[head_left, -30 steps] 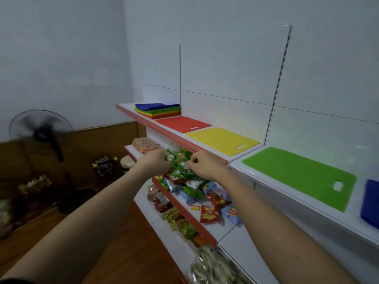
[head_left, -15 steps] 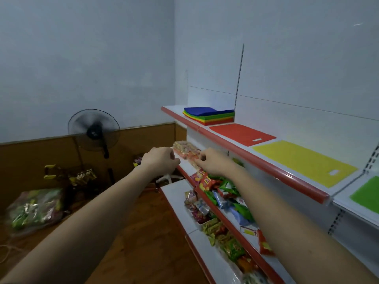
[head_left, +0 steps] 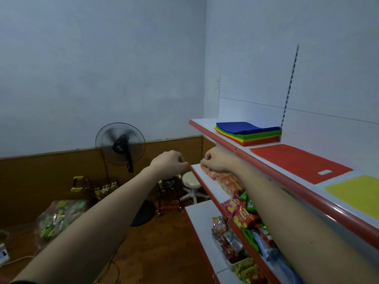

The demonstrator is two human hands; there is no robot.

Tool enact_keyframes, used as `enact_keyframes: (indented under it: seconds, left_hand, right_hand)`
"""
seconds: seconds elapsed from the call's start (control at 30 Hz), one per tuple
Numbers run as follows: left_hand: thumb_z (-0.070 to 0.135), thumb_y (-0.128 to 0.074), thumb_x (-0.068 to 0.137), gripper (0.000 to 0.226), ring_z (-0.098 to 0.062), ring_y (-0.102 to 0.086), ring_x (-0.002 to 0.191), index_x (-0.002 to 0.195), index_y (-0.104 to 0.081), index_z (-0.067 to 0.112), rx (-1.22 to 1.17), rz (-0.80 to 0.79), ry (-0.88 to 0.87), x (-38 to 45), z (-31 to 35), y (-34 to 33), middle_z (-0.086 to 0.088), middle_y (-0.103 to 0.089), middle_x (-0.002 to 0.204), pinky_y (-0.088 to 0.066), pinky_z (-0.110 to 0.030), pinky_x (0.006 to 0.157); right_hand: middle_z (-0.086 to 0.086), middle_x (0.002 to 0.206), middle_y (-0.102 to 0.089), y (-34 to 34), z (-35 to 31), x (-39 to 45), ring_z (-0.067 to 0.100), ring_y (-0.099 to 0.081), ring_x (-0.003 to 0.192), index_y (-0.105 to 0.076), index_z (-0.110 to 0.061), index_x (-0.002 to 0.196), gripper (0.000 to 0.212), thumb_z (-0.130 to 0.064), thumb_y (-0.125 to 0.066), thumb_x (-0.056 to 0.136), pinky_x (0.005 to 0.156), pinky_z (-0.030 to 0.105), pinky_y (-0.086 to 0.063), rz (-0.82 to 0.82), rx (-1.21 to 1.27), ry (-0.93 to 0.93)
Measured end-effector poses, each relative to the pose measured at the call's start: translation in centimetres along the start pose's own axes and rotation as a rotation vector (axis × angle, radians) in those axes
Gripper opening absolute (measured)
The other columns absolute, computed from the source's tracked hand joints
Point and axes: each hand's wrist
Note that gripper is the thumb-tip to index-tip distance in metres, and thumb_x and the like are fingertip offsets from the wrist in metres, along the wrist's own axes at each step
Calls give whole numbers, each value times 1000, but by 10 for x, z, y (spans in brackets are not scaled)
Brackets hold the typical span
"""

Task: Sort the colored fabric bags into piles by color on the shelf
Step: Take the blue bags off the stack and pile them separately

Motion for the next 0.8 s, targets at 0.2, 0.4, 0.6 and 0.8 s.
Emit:
enact_keyframes:
  seconds: [0.2,0.4,0.6,0.8]
  left_hand:
    - [48,-53,93,30,-11,-64,83,105,-63,22,20,42,0,75,-31,5,6,-65,93,-58,-31,70]
    - [47,-53,93,28,-9,-63,79,102,-64,23,8,109,-7,147,-81,2,6,-67,91,-51,-25,58]
    - [46,-54,93,28,-7,-62,80,103,-68,24,-52,150,-97,221,-138,-7,9,-67,92,-55,-28,66]
    - [44,-55,93,24,-3,-60,81,104,-66,25,-104,80,-207,296,-191,-5,11,-64,93,-47,-21,60]
  right_hand:
    - [2,80,-62,-8,-1,82,15,-62,76,-63,-15,84,23,-31,-53,98,65,27,-48,12,-8,15]
    - [0,85,-63,-31,-3,164,13,-62,82,-63,-17,87,20,-30,-53,98,76,32,-55,15,-15,7]
    - [-1,81,-63,-61,-4,243,14,-62,78,-60,-22,80,19,-31,-54,96,77,38,-57,94,-28,-48]
    - [0,83,-65,-80,-7,307,12,-62,76,-63,-20,83,18,-31,-55,95,74,36,-56,169,3,-115]
Point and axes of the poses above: each hand's wrist, its own x-axis towards the middle knuckle, its own y-axis out of the back of the hand, z = x × y
